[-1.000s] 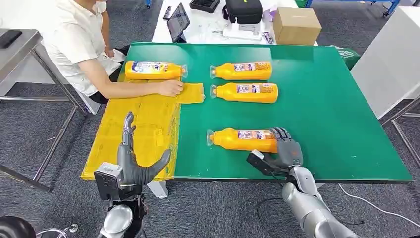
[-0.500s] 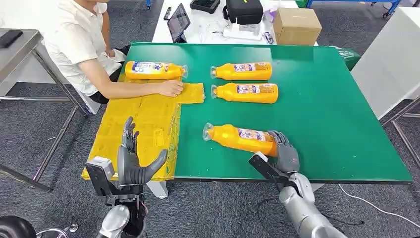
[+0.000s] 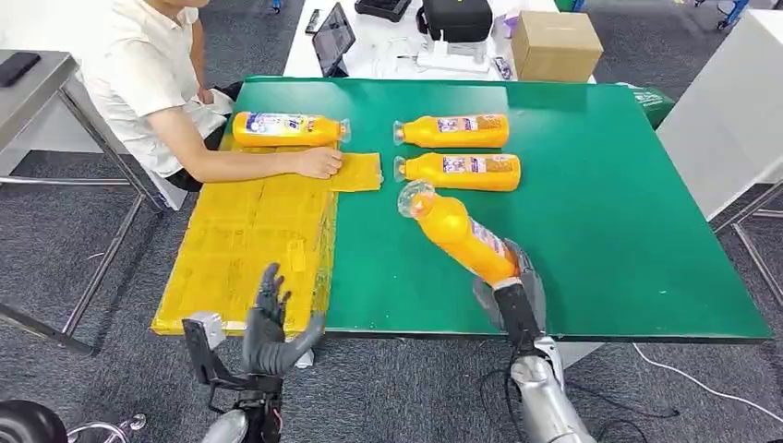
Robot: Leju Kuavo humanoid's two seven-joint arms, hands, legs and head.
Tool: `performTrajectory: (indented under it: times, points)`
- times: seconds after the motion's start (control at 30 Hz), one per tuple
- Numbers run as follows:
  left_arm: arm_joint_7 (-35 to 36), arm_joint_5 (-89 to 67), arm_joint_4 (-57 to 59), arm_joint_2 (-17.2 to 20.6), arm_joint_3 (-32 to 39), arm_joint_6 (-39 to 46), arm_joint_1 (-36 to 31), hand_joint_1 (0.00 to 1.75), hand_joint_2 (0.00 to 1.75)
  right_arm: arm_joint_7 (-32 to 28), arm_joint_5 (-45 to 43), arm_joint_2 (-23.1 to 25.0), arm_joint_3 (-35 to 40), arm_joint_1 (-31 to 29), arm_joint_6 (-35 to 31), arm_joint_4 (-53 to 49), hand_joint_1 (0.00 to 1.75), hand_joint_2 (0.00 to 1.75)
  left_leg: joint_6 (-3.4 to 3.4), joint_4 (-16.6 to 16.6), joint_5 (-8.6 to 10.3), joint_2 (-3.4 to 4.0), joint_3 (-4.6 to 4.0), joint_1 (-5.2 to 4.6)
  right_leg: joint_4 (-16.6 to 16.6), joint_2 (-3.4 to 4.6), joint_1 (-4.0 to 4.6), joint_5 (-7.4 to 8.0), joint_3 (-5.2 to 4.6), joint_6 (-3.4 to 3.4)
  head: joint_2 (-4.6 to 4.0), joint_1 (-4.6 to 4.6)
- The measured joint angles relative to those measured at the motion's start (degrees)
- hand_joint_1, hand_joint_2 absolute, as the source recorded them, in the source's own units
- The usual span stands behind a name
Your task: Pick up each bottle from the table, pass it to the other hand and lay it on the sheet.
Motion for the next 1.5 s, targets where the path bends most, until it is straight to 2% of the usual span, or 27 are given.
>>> performTrajectory:
  times: [0.1, 0.2, 0.47, 0.83, 1.1, 1.5]
  points:
    - [0.8, 1.2, 0.9, 0.3, -0.6, -2.0, -0.2, 0.0, 1.75, 0.2, -0.4, 1.0, 1.1, 1.1, 1.0, -2.1, 1.75, 1.75, 0.0, 0.0, 0.0, 0.01, -0.01, 0.0, 0.0, -0.01, 0.0, 0.0, -0.02, 0.0, 0.0, 0.0]
    - [1.1, 1.0, 1.7, 0.8, -1.2, -4.7, -0.5, 0.0, 1.75, 0.2, -1.0, 1.8, 2.8, 1.4, 5.1, -2.9, 1.75, 1.75, 0.0, 0.0, 0.01, -0.01, -0.02, 0.01, 0.0, -0.02, 0.01, 0.0, -0.01, 0.0, 0.0, 0.04]
    - [1.5, -1.8, 5.0, 1.1, -3.1, -9.1, -3.5, 0.0, 1.75, 1.5, 1.2, 3.4, 12.9, 1.9, 11.2, -3.0, 1.75, 1.75, -0.01, 0.0, 0.03, -0.06, -0.06, 0.01, 0.0, -0.05, 0.0, 0.0, -0.03, -0.01, 0.0, 0.0]
    - [1.4, -2.5, 7.5, 1.0, -3.3, -9.9, -6.4, 0.0, 1.75, 1.9, 1.7, 3.8, 18.8, 0.7, 12.2, -0.9, 1.75, 1.75, -0.01, 0.0, 0.03, -0.05, -0.07, 0.01, 0.0, -0.04, 0.0, 0.0, -0.04, 0.0, 0.0, 0.0]
    - [0.8, -5.2, 11.2, 0.5, -4.2, -10.8, -10.2, 0.0, 1.75, 2.0, 3.1, 5.7, 23.4, -1.5, 12.0, 5.2, 1.75, 1.75, -0.02, 0.0, 0.04, -0.04, -0.06, 0.02, 0.0, -0.04, 0.0, 0.0, -0.04, -0.01, 0.0, 0.02]
    - [-0.3, -1.3, 12.3, -0.1, -4.0, -13.9, -10.1, 0.0, 1.75, 0.5, 2.0, 6.9, 25.6, -2.9, 12.3, 10.2, 1.75, 1.75, -0.02, 0.0, 0.04, -0.02, -0.07, 0.02, 0.0, -0.03, 0.01, 0.0, -0.1, -0.01, 0.0, 0.0]
